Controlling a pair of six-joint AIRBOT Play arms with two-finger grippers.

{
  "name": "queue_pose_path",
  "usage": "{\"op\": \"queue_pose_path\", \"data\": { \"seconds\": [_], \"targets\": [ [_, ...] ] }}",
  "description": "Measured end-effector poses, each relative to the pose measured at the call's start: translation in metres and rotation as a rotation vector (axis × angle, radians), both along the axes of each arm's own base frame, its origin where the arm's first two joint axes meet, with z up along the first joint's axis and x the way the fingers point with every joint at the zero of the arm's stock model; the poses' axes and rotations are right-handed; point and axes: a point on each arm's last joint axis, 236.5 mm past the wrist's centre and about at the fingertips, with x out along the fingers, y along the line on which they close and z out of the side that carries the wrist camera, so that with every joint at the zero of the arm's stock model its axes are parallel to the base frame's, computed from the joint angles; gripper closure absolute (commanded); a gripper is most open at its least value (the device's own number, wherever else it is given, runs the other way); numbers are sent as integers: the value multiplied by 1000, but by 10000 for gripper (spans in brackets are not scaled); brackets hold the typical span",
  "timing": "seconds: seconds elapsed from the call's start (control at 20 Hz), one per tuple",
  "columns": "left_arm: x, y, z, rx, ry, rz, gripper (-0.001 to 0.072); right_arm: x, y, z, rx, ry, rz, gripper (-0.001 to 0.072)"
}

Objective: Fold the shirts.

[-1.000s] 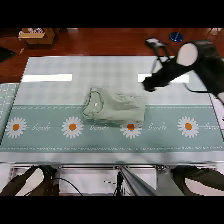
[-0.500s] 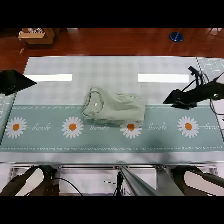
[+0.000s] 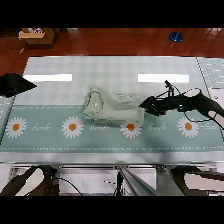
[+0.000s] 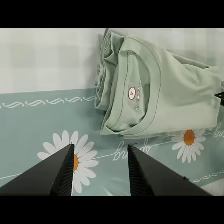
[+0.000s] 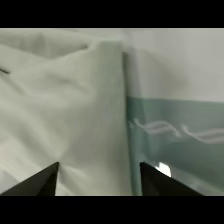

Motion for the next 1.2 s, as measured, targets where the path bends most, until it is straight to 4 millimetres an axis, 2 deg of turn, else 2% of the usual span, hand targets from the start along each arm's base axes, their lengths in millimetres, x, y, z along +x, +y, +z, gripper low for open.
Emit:
{"op": "queue_pose_path", "data": {
  "seconds": [0.05,0.15,0.25,0.35,0.4,0.45,0.55,0.7,0.8,0.95,1.05,1.2],
  "targets": [
    [0,0,0,0,0,0,301,1,8,-3,13,5,-5,690],
    [0,0,0,0,0,0,302,2,22,-3,42,5,-13,689],
    [0,0,0,0,0,1,302,6,29,6,72,-20,7,690],
    [0,0,0,0,1,0,302,14,27,31,106,-73,32,690],
    [0,0,0,0,0,0,302,21,20,51,120,-113,33,690],
    [0,0,0,0,-1,1,302,28,9,71,117,-156,25,690],
    [3,1,1,2,-9,10,303,39,-27,117,83,-231,-30,690],
    [6,3,2,-2,-16,25,303,36,-104,168,-18,-261,-176,690],
    [7,3,3,-4,-18,30,303,15,-162,185,-107,-220,-293,690],
    [9,4,3,-2,-27,38,303,-39,-242,188,-247,-96,-475,689],
    [13,6,5,1,-42,50,303,-87,-282,179,-333,40,-568,689],
    [24,12,9,11,-85,84,304,-168,-324,162,-467,289,-654,690]
  ]
}}
